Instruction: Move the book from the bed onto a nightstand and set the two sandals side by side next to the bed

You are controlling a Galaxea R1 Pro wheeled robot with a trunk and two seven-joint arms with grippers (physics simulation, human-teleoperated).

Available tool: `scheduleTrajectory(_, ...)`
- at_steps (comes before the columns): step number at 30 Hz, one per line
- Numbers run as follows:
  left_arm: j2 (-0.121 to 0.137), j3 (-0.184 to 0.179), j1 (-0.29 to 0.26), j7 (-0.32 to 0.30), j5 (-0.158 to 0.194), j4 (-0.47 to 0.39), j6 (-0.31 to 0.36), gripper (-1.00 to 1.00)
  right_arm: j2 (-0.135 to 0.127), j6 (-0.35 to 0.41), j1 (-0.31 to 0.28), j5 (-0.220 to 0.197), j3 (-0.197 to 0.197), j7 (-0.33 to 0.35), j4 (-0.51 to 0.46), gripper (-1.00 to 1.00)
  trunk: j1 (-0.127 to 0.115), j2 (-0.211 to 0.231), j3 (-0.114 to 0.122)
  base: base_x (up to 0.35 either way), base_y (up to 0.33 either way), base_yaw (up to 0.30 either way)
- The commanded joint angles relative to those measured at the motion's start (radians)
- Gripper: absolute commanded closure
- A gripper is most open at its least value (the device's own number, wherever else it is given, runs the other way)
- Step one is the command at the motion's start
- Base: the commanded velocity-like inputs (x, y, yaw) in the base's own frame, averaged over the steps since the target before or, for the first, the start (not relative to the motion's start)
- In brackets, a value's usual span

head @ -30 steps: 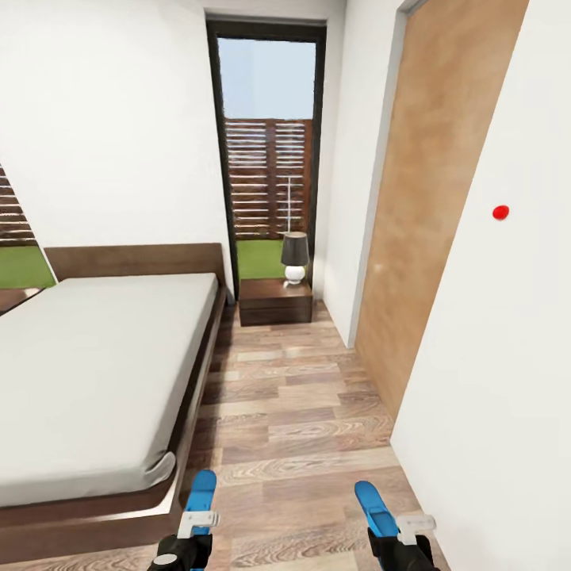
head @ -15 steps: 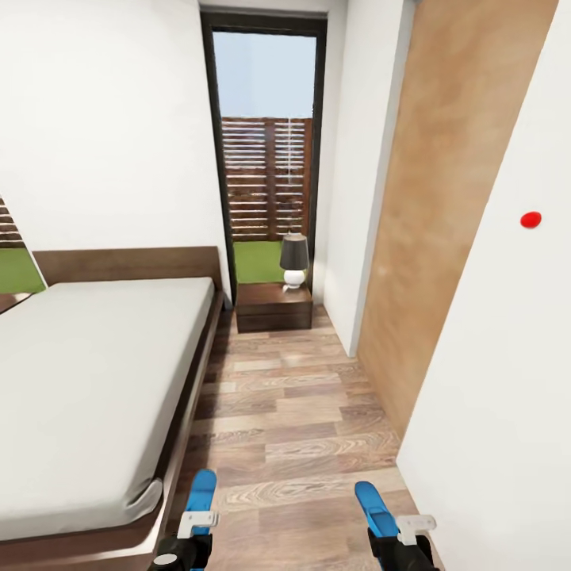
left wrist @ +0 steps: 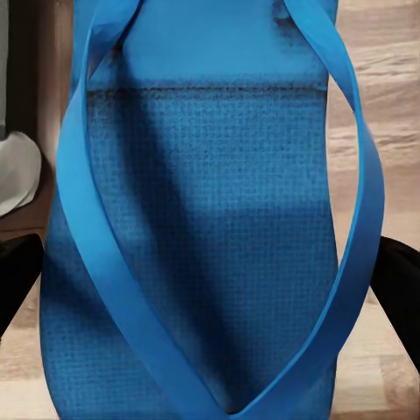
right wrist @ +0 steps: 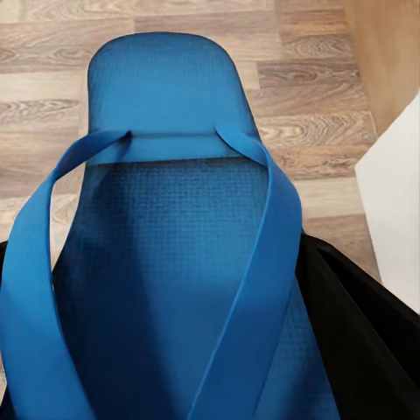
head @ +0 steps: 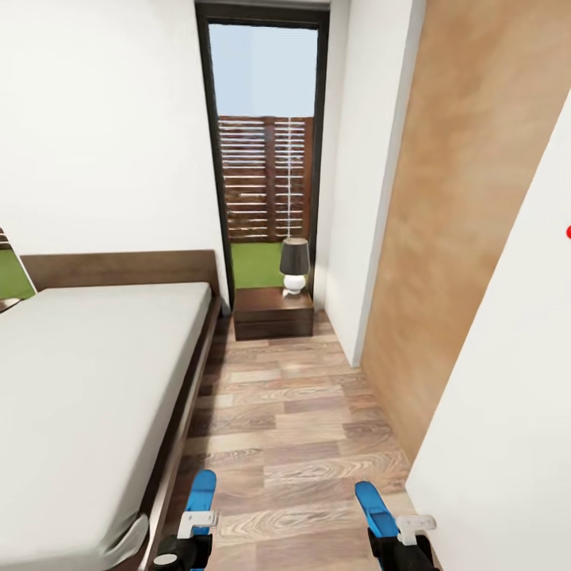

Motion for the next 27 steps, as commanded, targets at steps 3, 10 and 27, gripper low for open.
scheduleTrajectory(3, 0.000, -0.008, -0.001, 0.005, 0.009, 0.001, -0.004, 1.00, 0.001, -0.002, -0.001, 0.006, -0.005, 0.006, 0.001, 1.00, 0.001, -0.002, -0.002, 0.337, 0.000, 0.000)
scheduleTrajectory(10, 0.000, -0.008, -0.001, 0.005, 0.009, 0.001, -0.004, 1.00, 0.000, -0.002, -0.001, 0.007, -0.005, 0.006, 0.001, 1.00, 0.001, -0.002, -0.002, 0.337, 0.000, 0.000)
scheduleTrajectory(27, 0.001, -0.009, -0.001, 0.005, 0.009, 0.001, -0.004, 1.00, 0.001, -0.002, -0.001, 0.010, -0.003, 0.006, 0.020, 1.00, 0.001, -0.002, -0.002, 0.337, 0.000, 0.000)
